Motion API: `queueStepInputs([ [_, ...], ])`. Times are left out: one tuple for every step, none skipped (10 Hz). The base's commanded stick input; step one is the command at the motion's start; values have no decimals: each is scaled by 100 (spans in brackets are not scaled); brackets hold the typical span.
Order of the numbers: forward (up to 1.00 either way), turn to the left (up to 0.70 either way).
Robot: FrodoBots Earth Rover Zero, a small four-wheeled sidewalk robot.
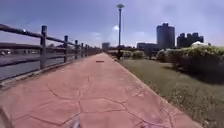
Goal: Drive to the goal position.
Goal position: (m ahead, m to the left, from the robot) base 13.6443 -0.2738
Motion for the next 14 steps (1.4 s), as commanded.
queueStepInputs([
  [70,16],
  [70,0],
  [70,0],
  [70,0],
  [70,0],
  [70,0],
  [70,0],
  [70,0],
  [70,0],
  [70,0],
  [70,0],
  [70,0],
  [70,0],
  [70,0],
])
